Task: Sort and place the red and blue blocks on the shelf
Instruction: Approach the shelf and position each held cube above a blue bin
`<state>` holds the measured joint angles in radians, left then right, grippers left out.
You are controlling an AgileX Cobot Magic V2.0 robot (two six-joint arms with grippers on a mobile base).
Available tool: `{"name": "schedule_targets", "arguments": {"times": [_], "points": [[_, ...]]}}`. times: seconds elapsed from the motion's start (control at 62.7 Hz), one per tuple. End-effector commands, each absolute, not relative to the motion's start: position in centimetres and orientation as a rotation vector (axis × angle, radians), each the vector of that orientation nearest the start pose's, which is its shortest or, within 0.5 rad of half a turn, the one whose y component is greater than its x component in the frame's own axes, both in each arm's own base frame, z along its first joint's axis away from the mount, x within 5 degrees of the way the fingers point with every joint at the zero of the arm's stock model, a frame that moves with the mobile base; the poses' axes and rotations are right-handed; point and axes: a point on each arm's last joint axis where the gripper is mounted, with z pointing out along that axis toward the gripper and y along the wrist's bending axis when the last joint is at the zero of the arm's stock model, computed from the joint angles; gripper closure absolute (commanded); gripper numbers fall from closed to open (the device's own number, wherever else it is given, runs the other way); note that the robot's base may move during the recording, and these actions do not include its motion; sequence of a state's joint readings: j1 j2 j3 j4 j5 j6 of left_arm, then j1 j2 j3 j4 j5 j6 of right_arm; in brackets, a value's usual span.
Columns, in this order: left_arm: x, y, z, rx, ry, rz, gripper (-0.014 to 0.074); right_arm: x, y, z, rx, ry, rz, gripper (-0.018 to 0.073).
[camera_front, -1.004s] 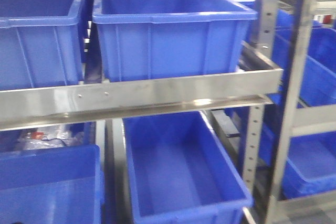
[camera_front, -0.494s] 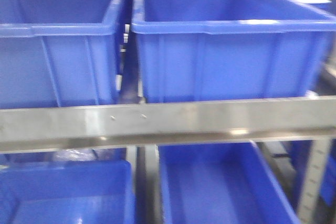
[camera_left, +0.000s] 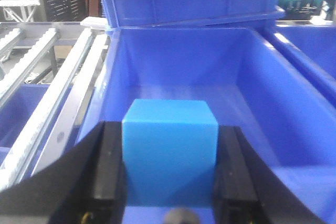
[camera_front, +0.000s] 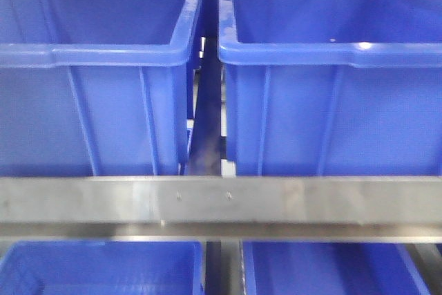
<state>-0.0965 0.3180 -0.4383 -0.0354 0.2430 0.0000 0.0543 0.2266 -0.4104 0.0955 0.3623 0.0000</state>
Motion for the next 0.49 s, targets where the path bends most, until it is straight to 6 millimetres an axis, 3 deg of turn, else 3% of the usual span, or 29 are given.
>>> {"name": "schedule_targets", "arguments": {"times": [0.0,0.478], "points": [[7.43,-0.76,33.45,0.048,1.500,-0.110,0.0472,5.91,0.53,32.04,0.014,1.557,0.133,0.0503],[7.43,-0.76,33.45,0.048,1.500,-0.110,0.0472,5.91,0.53,32.04,0.014,1.557,0.133,0.0503]]}}
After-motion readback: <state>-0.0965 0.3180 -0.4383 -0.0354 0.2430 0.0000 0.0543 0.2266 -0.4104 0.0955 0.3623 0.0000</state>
